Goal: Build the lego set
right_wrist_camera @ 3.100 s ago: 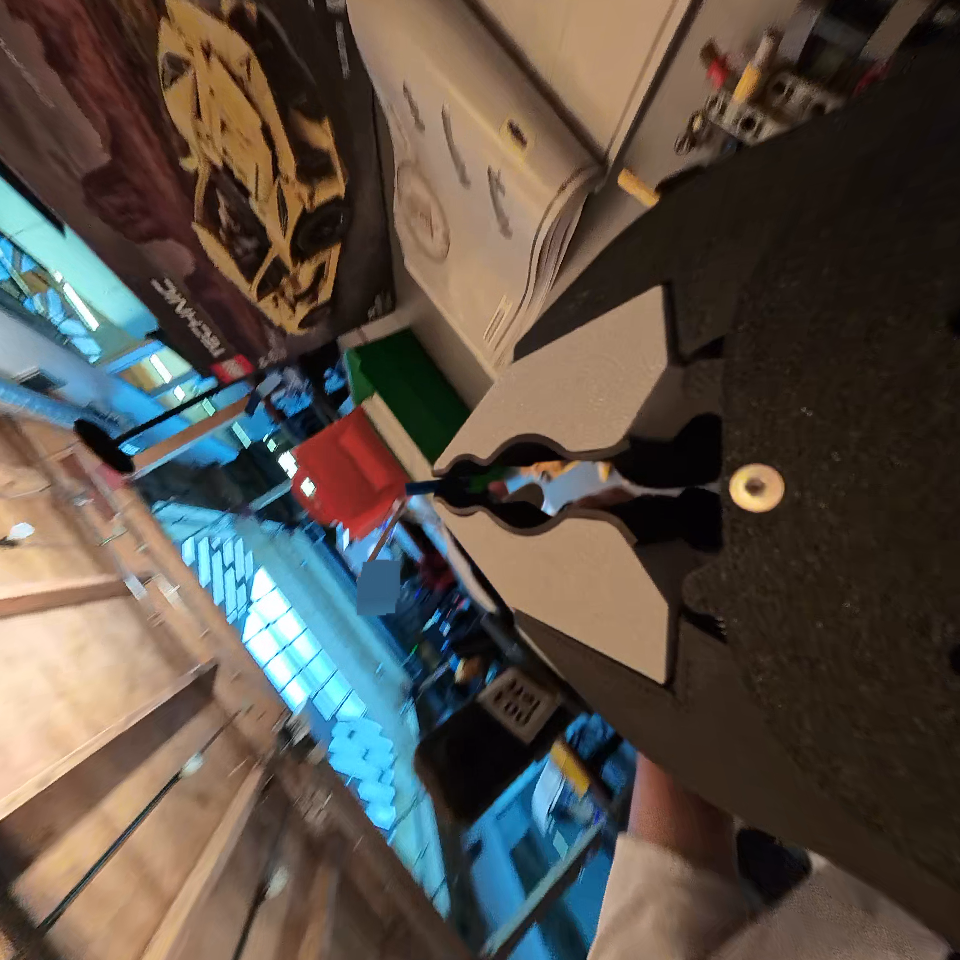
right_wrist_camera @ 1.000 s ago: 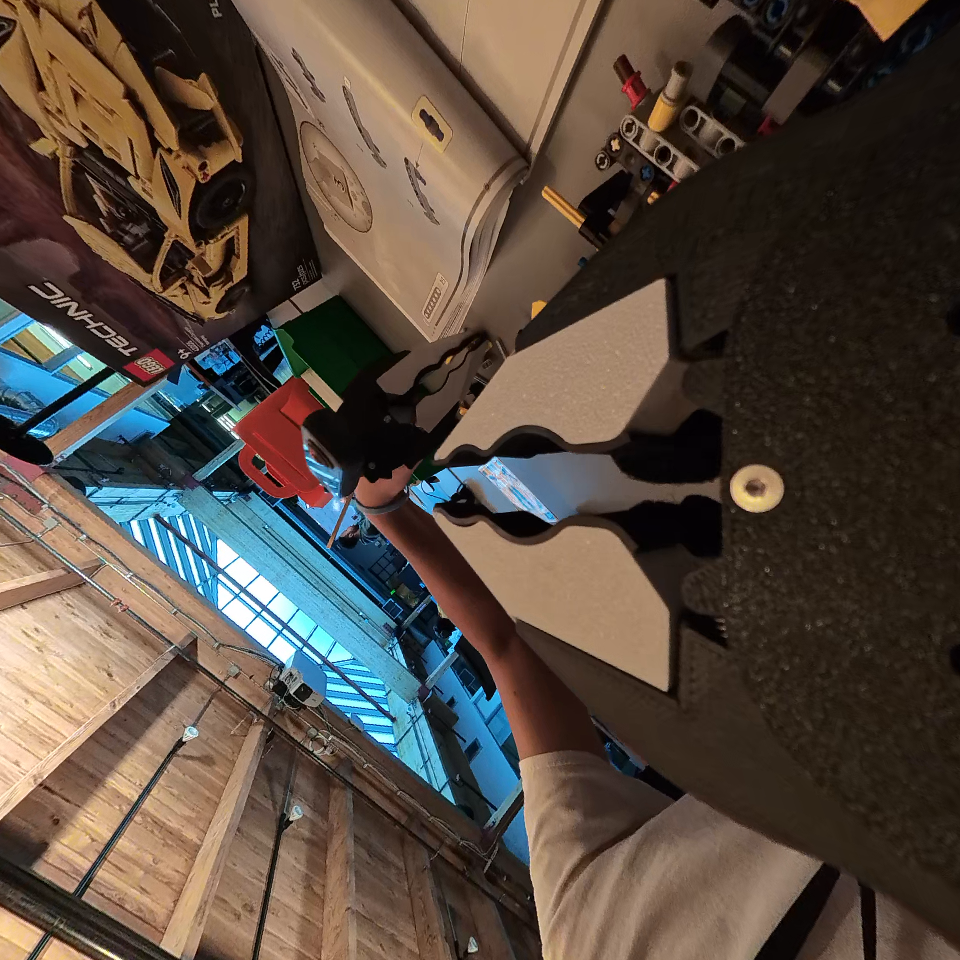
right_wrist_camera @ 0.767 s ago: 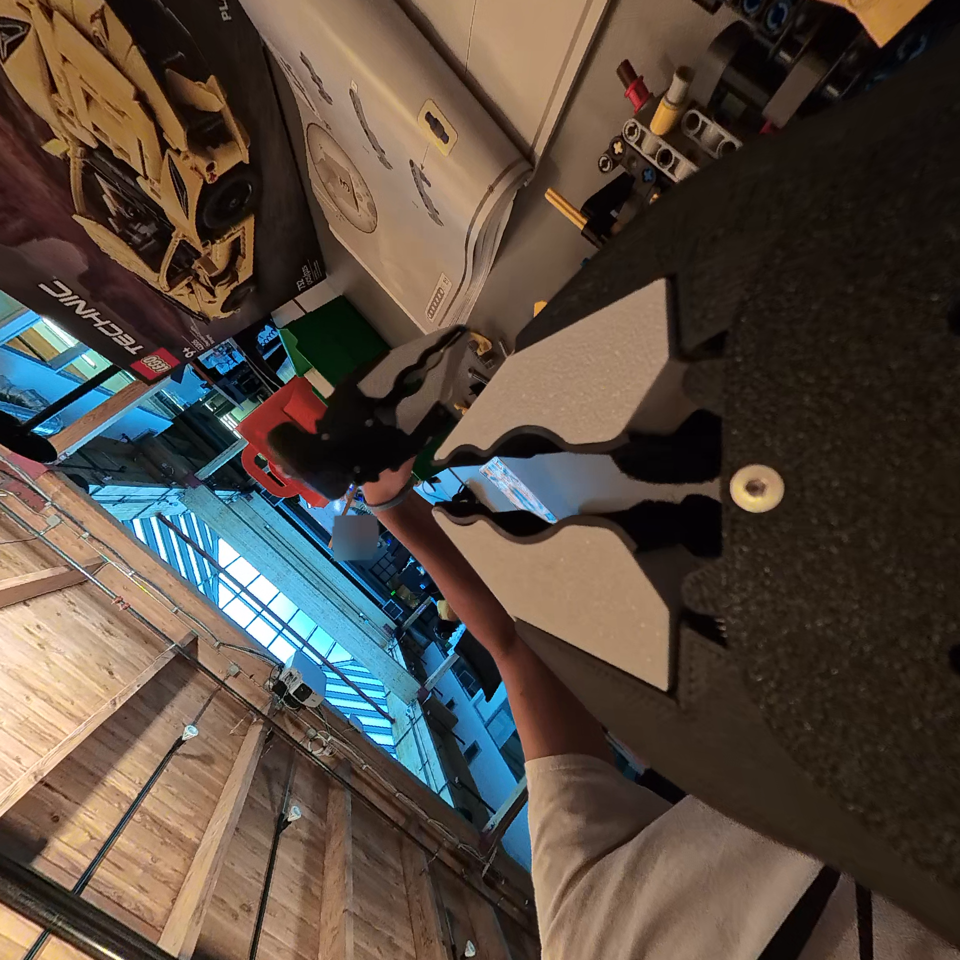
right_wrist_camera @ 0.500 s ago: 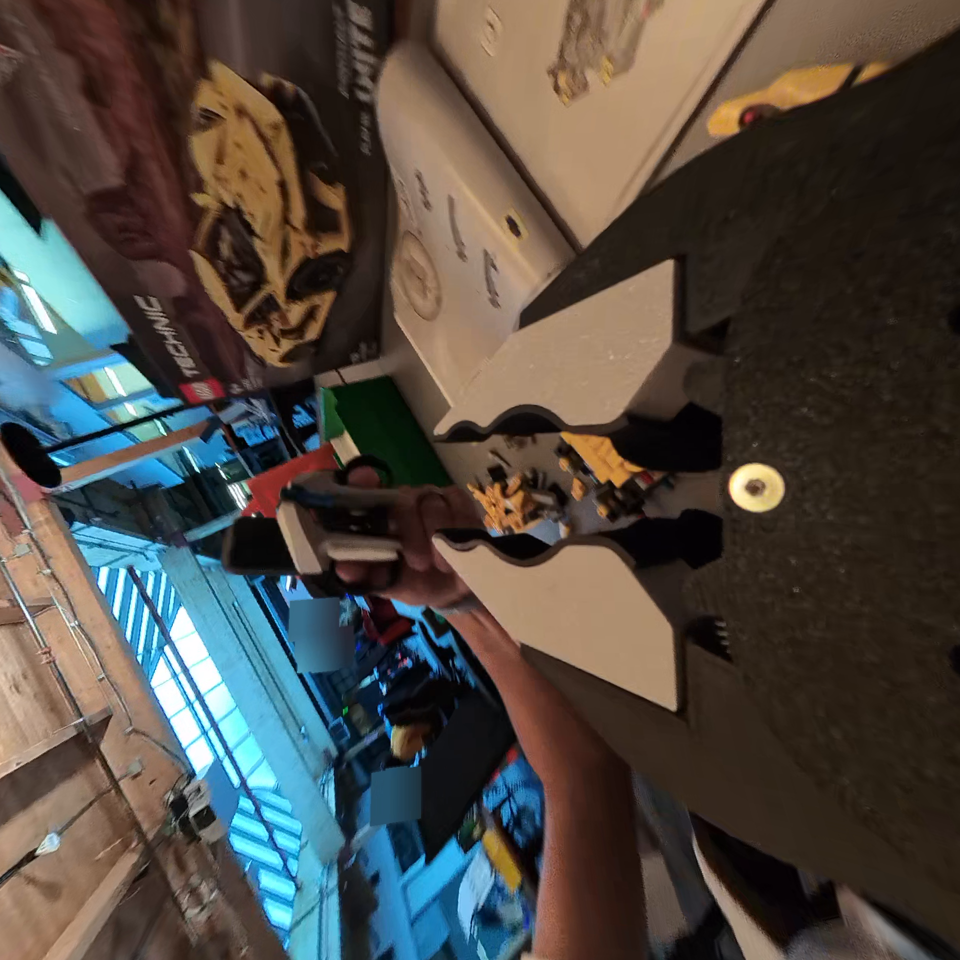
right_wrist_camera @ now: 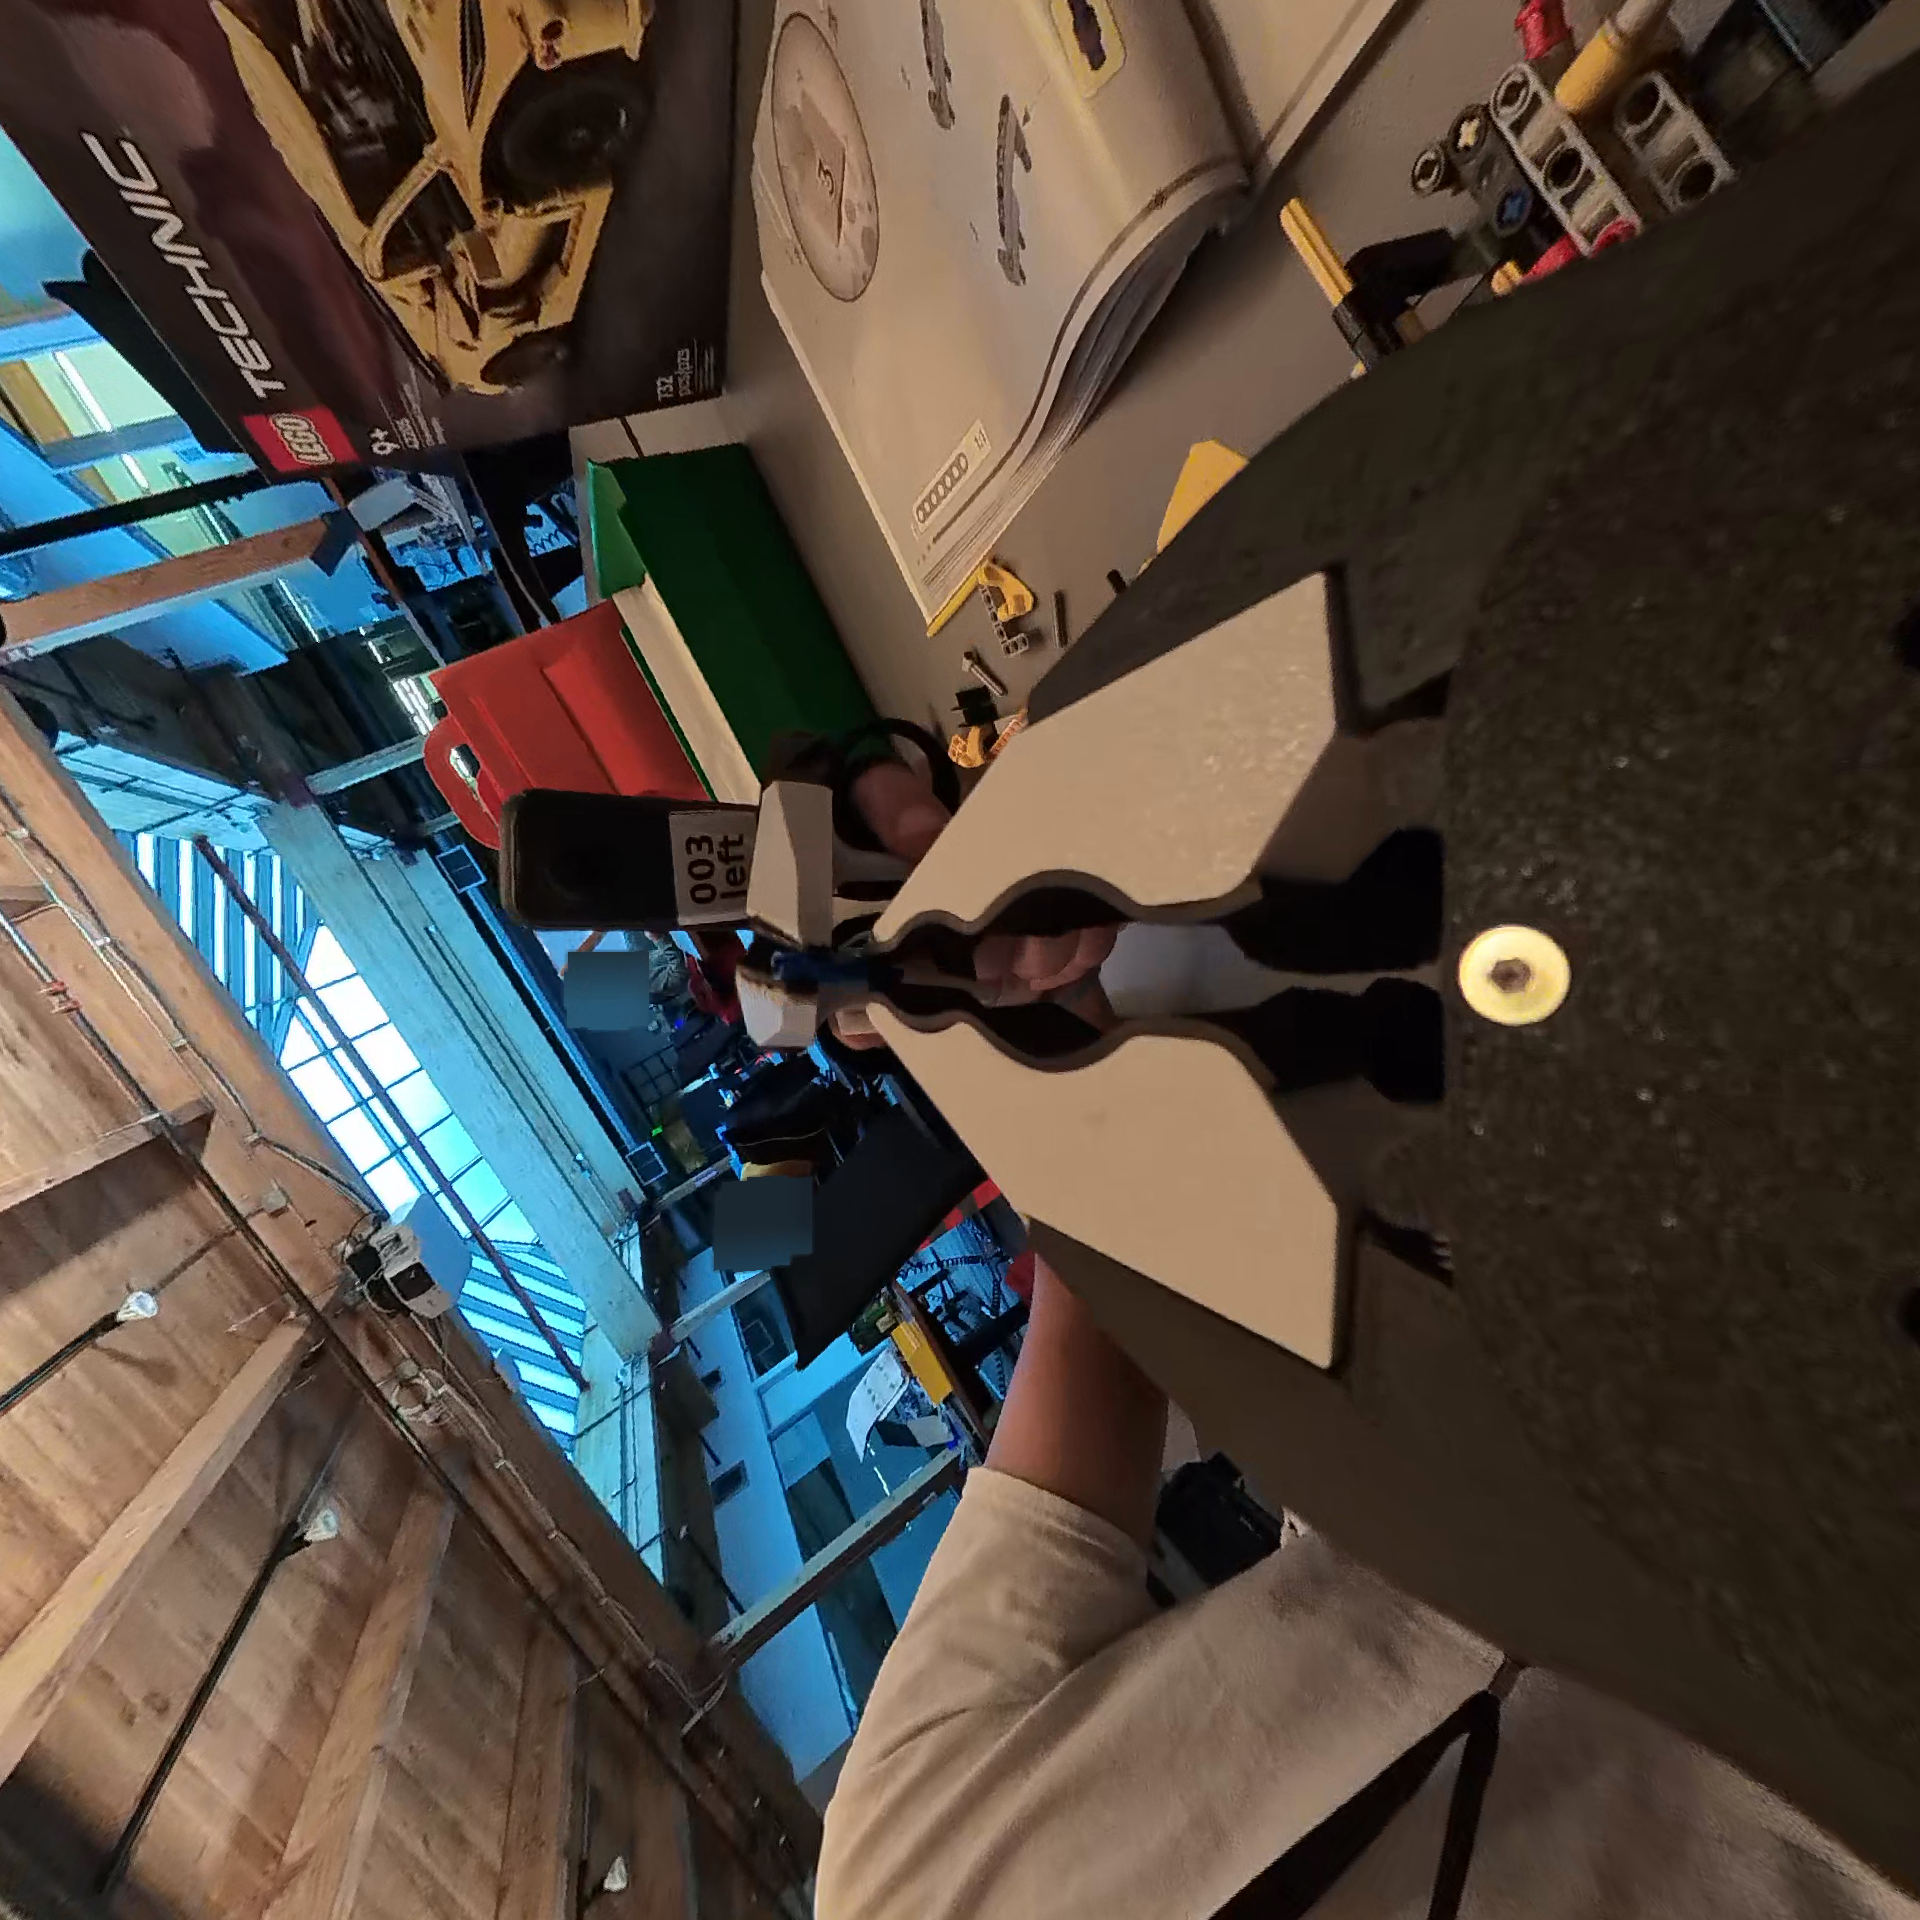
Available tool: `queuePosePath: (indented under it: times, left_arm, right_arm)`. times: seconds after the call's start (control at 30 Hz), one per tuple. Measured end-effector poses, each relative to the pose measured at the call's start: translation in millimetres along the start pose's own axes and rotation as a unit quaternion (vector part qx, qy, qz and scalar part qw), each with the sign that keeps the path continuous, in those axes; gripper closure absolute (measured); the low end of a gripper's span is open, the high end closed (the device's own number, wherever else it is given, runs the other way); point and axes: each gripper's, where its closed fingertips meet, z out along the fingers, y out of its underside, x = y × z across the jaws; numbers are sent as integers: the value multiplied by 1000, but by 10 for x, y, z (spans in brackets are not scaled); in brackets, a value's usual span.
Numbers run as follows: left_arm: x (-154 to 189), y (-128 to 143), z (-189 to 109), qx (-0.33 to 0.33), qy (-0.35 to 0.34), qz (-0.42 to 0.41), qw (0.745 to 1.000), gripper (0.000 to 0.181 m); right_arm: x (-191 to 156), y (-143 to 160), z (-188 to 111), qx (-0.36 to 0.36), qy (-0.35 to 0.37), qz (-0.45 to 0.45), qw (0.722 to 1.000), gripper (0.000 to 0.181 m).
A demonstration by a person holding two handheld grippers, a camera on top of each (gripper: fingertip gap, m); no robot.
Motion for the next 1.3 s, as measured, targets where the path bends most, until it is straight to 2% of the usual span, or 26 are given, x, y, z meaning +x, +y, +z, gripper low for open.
queuePosePath:
  times: [0.13, 0.2, 0.27, 0.57, 0.7, 0.73, 0.8, 0.87, 0.9, 0.97, 1.03, 1.1, 1.2, 1.3]
  left_arm:
    - [-23, -28, -34, 22, -9, 3, 1000, 177]
    - [-27, -12, -13, 23, -17, 17, 999, 177]
    - [2, -2, 14, 23, -13, 22, 999, 177]
    - [-5, 44, 44, 16, -21, 40, 999, 177]
    - [-37, 81, 42, -7, -32, 42, 999, 176]
    - [-52, 96, 37, -19, -42, 48, 998, 166]
    - [-114, 108, -4, -47, -89, 76, 992, 155]
    - [-139, 200, -24, -92, -144, 101, 980, 156]
    - [-170, 344, -16, -134, -176, 104, 970, 156]
    - [-191, 818, 52, -234, -223, 72, 943, 155]
    - [-226, 1336, 154, -323, -269, 42, 906, 155]
    - [-224, 1663, 320, -369, -272, 84, 885, 153]
    - [-500, 1706, 452, -376, -313, 205, 848, 152]
    - [-673, 1801, 522, -401, -333, 238, 820, 161]
  right_arm:
    - [-19, -19, 16, 16, -15, 18, 1000, 168]
    - [-13, -25, 23, 21, -16, 27, 999, 169]
    - [-18, -12, 24, 19, -18, 27, 999, 177]
    - [-10, 27, 15, 3, -16, 22, 1000, 178]
    - [34, 71, -34, -26, 11, -4, 1000, 178]
    - [59, 72, -88, -33, 26, -20, 999, 178]
    - [267, 83, -340, -63, 111, -65, 990, 178]
    - [493, 114, -720, -104, 214, -106, 965, 178]
    - [580, 163, -910, -131, 259, -129, 948, 180]
    - [662, 148, -1174, -116, 319, -146, 929, 179]
    - [763, 118, -1364, -84, 374, -163, 909, 179]
    - [789, 39, -1457, -81, 411, -181, 890, 178]
    - [699, -95, -1461, -59, 420, -222, 878, 178]
    - [670, -45, -1426, -64, 412, -212, 884, 178]
